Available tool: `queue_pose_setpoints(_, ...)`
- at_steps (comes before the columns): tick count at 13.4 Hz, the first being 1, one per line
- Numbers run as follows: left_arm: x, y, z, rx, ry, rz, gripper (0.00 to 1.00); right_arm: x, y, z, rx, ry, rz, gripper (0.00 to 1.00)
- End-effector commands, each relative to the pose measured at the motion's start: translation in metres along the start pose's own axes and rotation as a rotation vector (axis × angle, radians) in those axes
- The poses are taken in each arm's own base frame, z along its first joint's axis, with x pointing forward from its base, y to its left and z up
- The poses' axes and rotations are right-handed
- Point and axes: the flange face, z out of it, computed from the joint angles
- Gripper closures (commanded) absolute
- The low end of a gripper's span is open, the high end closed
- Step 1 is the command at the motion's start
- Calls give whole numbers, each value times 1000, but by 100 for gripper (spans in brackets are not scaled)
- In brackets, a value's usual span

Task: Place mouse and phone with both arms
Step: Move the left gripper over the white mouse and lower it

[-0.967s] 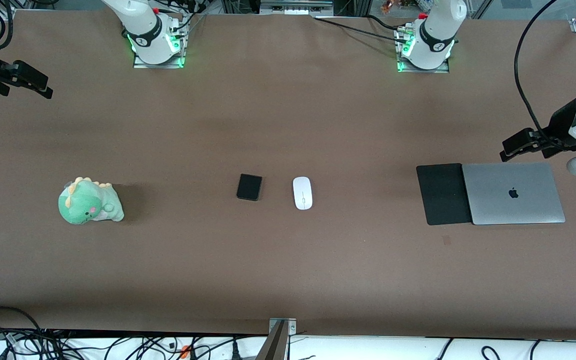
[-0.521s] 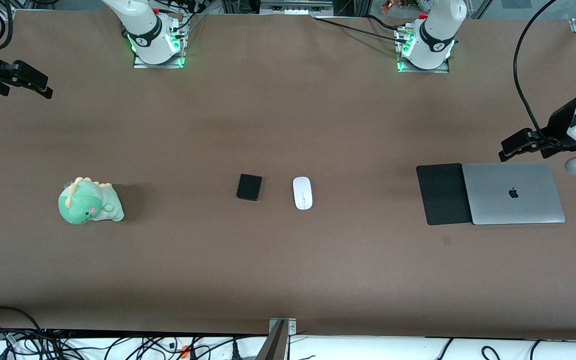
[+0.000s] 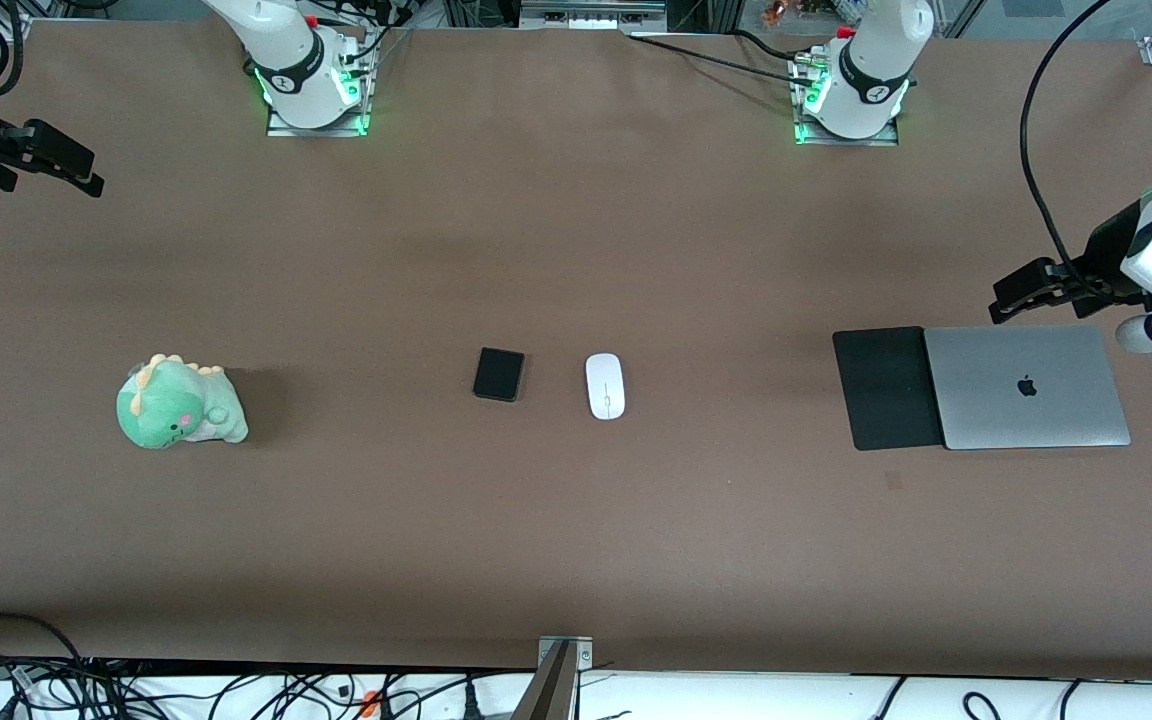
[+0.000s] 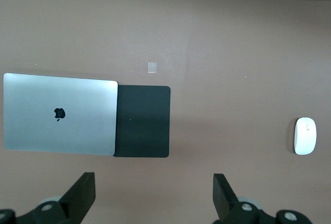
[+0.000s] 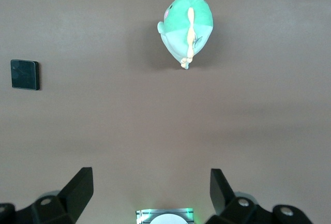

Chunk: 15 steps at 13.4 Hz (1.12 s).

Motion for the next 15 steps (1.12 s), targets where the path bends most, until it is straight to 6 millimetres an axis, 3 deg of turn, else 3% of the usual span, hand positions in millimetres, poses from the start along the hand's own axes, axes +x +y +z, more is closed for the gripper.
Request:
queue_pose_setpoints(1, 0, 9, 2, -20, -9, 4, 0, -1, -1, -7, 16, -4, -7, 0)
queue_pose_setpoints(7, 8, 30, 19, -59, -26, -6, 0, 0, -2, -4, 15, -9, -12, 0)
queue_pose_setpoints(11, 21, 79, 49, -66, -37, -96, 0, 0, -1, -3, 15, -14, -10, 0)
queue_pose_setpoints(15, 25, 133, 82, -65, -46, -67, 0, 2, -1, -1, 13, -17, -12, 0)
